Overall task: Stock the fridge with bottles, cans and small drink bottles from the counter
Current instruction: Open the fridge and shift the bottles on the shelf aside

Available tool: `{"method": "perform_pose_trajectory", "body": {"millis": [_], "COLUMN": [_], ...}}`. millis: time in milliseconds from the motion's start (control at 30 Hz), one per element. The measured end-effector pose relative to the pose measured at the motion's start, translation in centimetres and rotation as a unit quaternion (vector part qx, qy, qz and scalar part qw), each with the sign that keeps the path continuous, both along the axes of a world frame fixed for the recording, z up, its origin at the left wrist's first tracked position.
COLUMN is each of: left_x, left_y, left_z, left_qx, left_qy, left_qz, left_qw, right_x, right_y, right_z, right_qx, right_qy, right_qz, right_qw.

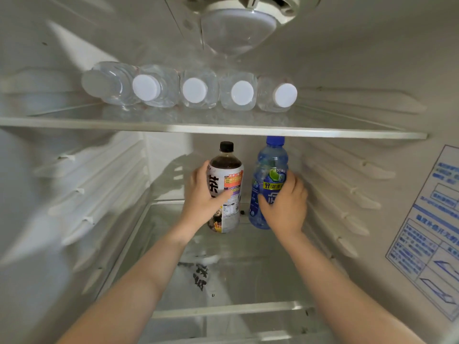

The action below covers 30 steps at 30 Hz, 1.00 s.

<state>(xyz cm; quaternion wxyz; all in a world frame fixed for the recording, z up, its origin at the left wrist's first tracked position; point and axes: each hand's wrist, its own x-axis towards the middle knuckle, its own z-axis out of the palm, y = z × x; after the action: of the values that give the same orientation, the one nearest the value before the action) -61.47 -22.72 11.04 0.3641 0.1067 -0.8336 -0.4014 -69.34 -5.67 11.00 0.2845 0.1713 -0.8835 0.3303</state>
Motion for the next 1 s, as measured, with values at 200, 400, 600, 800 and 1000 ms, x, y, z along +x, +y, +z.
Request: {"method": "perform_pose_trajectory", "body": {"millis": [200,400,600,800,1000], "left_x": [-0.2,-1.0,-0.4,0.2,0.6], "left_y": [-0.5,-0.5,-1.2,-1.5,-1.2], "left_z": [-2.8,-4.1,-4.2,-4.5,-3.8], "left_qx": [0.127,0.089,0.111,0.088,0.083], "left_qy": [-0.065,-0.054,-0.053,-0.089,-0.110], "left_qz": [-0.060,-0.080,-0.110,-0.096,-0.080], "left_qw": [0.988,0.991,0.986,0.987,0.987], "right_x": [0.0,-1.4,-3.1,-4.3,-4.4], "right_y": [-0.7,-0.9,-1.3,-1.8,-1.8], "right_z": [-2.1,-2.0,-1.9,-1.8,-1.9], "right_qx": [-0.032,-0.049,-0.070,-0.082,-0.093], "right_qy": [-0.049,-0.077,-0.100,-0.109,-0.110], "right_qz": [0.020,0.049,0.053,0.052,0.055], "right_qw": [0.998,0.995,0.991,0.989,0.988]}}
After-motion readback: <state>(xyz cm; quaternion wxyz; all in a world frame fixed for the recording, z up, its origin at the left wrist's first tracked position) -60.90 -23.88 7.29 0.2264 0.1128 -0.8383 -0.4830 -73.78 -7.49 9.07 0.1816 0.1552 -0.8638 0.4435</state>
